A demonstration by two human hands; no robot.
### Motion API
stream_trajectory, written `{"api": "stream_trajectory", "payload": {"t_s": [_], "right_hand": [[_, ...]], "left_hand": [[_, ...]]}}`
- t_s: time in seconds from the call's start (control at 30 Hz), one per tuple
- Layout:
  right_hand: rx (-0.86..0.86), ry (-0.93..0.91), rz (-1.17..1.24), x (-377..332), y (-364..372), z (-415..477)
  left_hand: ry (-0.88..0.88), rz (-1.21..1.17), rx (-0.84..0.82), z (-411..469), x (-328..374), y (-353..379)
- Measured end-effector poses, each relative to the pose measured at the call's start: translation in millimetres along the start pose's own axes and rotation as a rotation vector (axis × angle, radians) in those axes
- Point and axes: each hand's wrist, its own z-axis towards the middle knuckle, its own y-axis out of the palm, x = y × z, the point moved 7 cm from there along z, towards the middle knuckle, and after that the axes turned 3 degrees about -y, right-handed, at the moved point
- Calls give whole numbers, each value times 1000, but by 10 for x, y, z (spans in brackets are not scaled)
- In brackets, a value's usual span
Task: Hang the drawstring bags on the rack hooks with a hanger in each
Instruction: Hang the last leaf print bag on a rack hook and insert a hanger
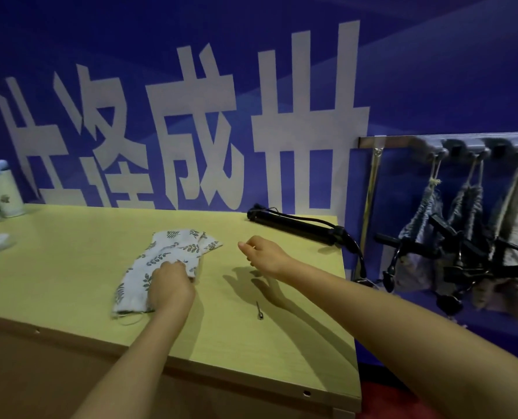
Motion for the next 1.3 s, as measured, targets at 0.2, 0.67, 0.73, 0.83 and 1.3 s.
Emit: {"api": "stream_trajectory", "payload": {"t_s": [0.2,0.67,0.73,0.83,1.3], "right_hand": [[-61,-16,99,-145,133,36],[239,-267,642,-517,-595,-125],[421,-315,483,-450,-960,-259],[631,-331,263,-341,-1334,-469],[827,69,572,744,-2307,-1324]], "left_hand": [[-38,-792,143,179,15,-405],[199,-1655,-208,-55,1400,-1039],[208,-1681,-274,-214,1636,-1047],[224,-1663,-341,-429,1896,-1024],[177,-1381,-932,-1773,2737,-378]]}}
